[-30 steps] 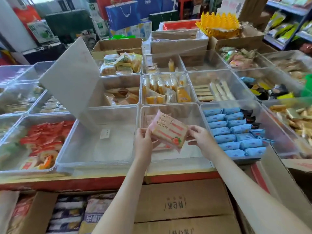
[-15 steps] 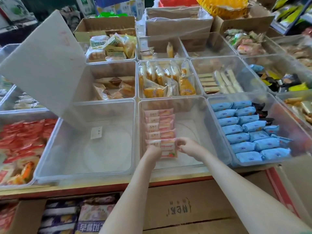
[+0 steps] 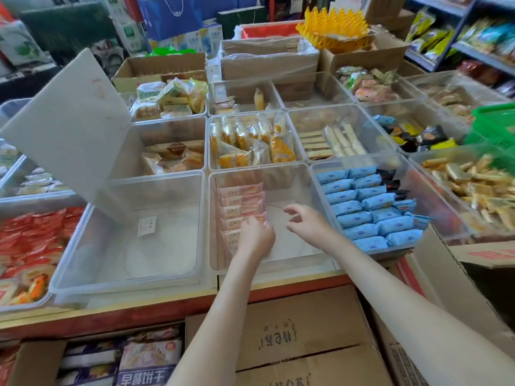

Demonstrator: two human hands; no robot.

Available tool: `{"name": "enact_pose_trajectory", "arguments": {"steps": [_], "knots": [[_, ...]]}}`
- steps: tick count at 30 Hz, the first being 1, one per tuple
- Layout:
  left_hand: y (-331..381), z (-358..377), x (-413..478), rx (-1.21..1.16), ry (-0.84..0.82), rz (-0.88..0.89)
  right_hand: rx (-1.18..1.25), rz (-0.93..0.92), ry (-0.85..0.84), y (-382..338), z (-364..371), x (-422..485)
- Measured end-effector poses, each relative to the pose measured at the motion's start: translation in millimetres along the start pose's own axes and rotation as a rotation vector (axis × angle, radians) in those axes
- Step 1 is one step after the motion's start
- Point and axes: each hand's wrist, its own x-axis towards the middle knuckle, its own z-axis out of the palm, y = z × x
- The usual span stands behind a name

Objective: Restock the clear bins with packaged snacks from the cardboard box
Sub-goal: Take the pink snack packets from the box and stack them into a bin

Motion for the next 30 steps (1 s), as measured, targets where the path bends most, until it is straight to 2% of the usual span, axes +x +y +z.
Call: {"name": "enact_pose_trajectory", "arguments": {"steps": [3, 10, 12, 14, 17, 19, 24, 26, 30], "knots": [[34, 20, -45, -0.006, -0.013, 0.182, -0.015, -0.089, 0.08, -9, -40, -36], [109, 100, -191, -0.107, 0.162, 0.497, 0.007, -0.205, 0.247, 25, -143, -168], [121, 135, -235, -0.011, 0.238, 0.538, -0.012, -0.227, 0.276, 49, -169, -214], [129, 174, -273, 0.187, 0.307, 0.563, -0.025, -0.236, 0.304, 82, -189, -257], [141, 229, -311, 0.414, 0.242, 0.595, -0.043, -0.192, 0.291, 139, -216, -307], [152, 264, -319, 0.512, 0.117, 0.557, -0.039, -0.097, 0.264, 179, -230, -329], [139, 331, -305, 0.783, -0.29, 0.293, -0.07, 0.098, 0.128, 267, -242, -357], [125, 350, -294, 0.738, -0.32, 0.192, -0.049, 0.181, 0.081, 300, -241, -357], [114, 385, -263, 0.471, -0.286, -0.002, -0.042, 0.291, 0.003, 351, -236, -341]]}}
